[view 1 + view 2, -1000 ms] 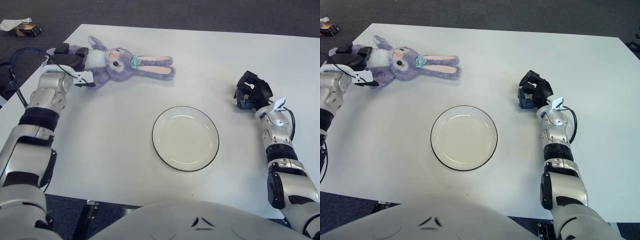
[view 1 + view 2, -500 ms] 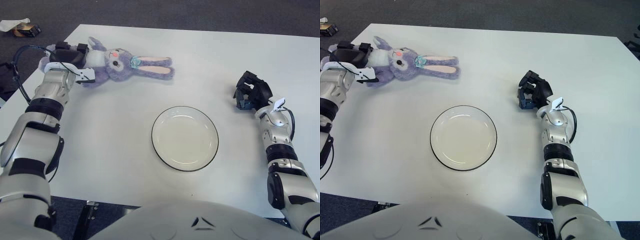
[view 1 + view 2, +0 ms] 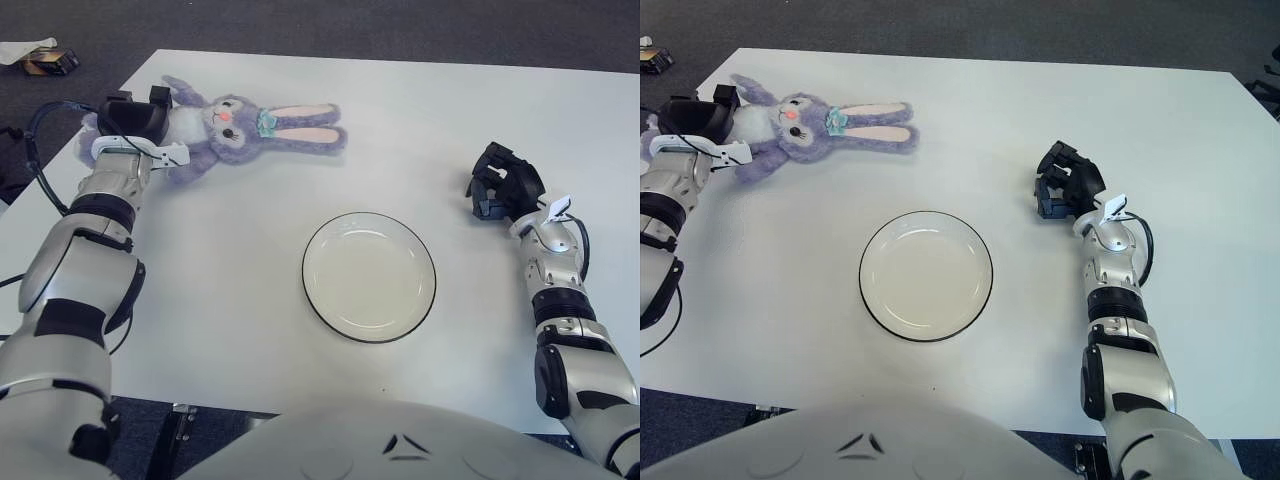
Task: Put the doll into the plate.
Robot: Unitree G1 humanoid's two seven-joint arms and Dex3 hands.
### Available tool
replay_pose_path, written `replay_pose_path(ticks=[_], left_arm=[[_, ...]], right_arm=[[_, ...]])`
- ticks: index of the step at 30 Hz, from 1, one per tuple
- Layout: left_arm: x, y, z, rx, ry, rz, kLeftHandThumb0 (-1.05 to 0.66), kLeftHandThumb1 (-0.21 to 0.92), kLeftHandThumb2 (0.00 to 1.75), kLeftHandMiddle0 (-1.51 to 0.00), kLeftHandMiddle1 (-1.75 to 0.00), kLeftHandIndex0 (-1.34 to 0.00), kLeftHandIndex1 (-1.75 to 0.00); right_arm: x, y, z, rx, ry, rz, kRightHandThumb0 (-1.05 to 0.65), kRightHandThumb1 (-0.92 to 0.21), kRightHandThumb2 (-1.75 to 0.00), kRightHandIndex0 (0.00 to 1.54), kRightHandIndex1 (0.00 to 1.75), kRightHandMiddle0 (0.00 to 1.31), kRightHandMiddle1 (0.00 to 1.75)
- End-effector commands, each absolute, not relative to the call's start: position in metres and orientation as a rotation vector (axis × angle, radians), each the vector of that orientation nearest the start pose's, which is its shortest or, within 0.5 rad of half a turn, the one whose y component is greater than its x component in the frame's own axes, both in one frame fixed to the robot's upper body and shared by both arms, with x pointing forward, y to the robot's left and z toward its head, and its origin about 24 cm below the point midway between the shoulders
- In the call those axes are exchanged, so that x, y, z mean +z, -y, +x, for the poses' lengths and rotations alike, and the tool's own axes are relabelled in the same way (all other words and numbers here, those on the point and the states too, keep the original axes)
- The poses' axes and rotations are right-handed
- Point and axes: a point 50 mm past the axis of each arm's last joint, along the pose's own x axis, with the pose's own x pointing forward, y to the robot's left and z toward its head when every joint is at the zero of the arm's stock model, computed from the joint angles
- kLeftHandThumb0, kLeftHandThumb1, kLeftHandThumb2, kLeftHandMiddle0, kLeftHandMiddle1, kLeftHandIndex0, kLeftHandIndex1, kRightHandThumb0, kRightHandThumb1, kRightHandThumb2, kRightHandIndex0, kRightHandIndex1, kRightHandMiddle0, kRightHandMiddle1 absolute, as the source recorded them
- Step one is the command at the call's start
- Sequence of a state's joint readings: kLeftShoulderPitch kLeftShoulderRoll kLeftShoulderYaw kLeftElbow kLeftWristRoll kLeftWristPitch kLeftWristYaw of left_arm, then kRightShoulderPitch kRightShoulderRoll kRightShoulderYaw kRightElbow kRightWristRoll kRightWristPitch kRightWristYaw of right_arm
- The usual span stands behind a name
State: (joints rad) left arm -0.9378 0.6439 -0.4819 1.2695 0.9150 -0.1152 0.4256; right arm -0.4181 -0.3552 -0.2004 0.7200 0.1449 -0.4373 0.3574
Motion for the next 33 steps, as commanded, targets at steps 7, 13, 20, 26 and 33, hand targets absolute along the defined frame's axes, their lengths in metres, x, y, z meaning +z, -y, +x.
replay_pose_path(ticks=[7, 13, 20, 26, 33], left_arm=[[0.094, -0.275, 0.372, 0.066, -0.021, 1.708, 0.0, 0.19, 1.44, -0.77, -1.62, -0.47, -1.75], [0.092, -0.263, 0.374, 0.048, 0.014, 1.652, 0.0, 0.17, 1.46, -0.77, -1.63, -0.49, -1.75], [0.102, -0.228, 0.389, 0.0, 0.093, 1.663, 0.0, 0.16, 1.47, -0.78, -1.63, -0.5, -1.75], [0.103, -0.214, 0.393, -0.056, 0.09, 1.614, 0.0, 0.14, 1.49, -0.78, -1.63, -0.52, -1.75], [0.106, -0.19, 0.399, -0.126, 0.097, 1.555, 0.0, 0.09, 1.54, -0.81, -1.62, -0.57, -1.75]], right_arm=[[0.059, 0.253, 0.315, 0.111, 0.123, -0.135, -0.01, -0.21, -1.43, 0.66, 1.74, 0.51, 1.7], [0.062, 0.255, 0.316, 0.108, 0.111, -0.111, -0.01, -0.22, -1.42, 0.66, 1.72, 0.5, 1.73], [0.079, 0.254, 0.318, 0.085, 0.102, -0.139, -0.01, -0.23, -1.39, 0.65, 1.67, 0.5, 1.74], [0.09, 0.251, 0.316, 0.063, 0.089, -0.174, -0.01, -0.24, -1.39, 0.64, 1.69, 0.5, 1.75], [0.105, 0.245, 0.318, 0.06, 0.115, -0.258, -0.01, -0.25, -1.4, 0.62, 1.74, 0.48, 1.74]])
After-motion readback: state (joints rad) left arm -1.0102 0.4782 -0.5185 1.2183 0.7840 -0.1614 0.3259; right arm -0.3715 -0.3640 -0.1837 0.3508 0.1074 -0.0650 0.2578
